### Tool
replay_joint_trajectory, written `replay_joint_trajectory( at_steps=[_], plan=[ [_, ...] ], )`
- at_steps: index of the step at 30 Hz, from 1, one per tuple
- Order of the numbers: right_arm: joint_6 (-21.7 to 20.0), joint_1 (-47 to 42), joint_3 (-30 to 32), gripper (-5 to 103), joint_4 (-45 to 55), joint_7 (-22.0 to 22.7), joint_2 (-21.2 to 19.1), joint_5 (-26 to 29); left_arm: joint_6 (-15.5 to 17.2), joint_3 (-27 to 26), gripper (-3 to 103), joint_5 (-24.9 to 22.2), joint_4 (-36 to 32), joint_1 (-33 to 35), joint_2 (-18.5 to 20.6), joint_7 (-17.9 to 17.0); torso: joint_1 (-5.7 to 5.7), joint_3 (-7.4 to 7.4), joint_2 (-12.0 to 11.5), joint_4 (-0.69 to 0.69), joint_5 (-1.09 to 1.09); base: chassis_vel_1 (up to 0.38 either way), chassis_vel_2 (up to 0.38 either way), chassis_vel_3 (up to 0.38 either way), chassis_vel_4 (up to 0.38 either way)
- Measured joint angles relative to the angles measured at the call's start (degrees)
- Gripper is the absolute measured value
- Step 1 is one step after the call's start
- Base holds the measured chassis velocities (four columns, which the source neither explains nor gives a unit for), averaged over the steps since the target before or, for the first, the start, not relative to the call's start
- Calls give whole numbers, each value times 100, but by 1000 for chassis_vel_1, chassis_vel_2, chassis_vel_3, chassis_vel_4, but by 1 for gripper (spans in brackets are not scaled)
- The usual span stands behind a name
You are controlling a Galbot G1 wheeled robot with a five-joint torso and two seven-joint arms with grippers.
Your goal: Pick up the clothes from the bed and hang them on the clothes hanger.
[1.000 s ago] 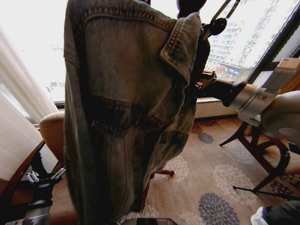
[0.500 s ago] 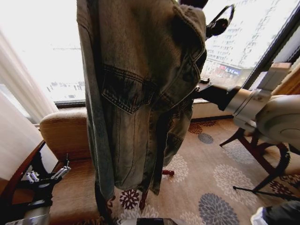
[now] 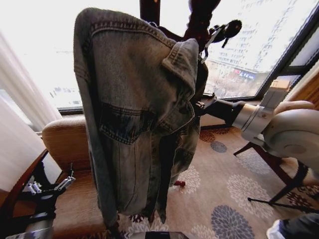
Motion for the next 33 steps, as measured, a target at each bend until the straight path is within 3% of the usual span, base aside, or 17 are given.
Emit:
replay_joint_trajectory(
  at_steps=[17,19,21,22,25,26,27,28,31,32,33],
  plan=[
    [-94,-162,22,20,154,-201,-253,-868,0,0,100,0,0,0,0,0,0,-1,1,0,-1,0,0,0,0],
    [-109,-189,18,31,191,-220,-259,-978,0,0,100,0,0,0,0,0,0,0,0,1,-1,0,0,0,0],
    [-109,-200,18,31,206,-220,-260,-1029,0,0,100,0,0,0,0,0,0,0,0,1,-1,0,0,0,0],
    [-110,-208,21,41,232,-222,-262,-1102,0,0,100,0,0,0,0,-1,0,0,0,1,-1,0,0,0,0],
    [-114,-207,36,41,278,-223,-270,-1142,0,0,100,0,0,0,0,0,0,0,0,1,-1,0,0,0,0],
    [-116,-198,46,52,308,-226,-278,-1176,0,0,100,0,0,0,0,0,0,1,0,1,0,0,0,0,0],
    [-116,-191,50,52,315,-229,-283,-1195,0,0,100,0,0,0,0,0,0,1,0,2,0,0,0,0,0],
    [-116,-164,68,63,326,-240,-297,-1223,0,0,100,0,0,0,0,0,0,1,0,1,-1,0,0,0,0],
    [-111,-128,91,63,333,-253,-310,-1258,0,0,100,0,0,0,0,0,0,0,0,1,-1,0,0,0,0],
    [-95,-99,115,74,335,-278,-324,-1301,0,0,100,0,0,0,0,0,0,1,0,1,-1,0,0,0,0],
    [-85,-84,126,74,339,-288,-331,-1323,0,0,100,0,0,0,0,0,0,0,0,1,-1,0,0,0,0]
  ],
)
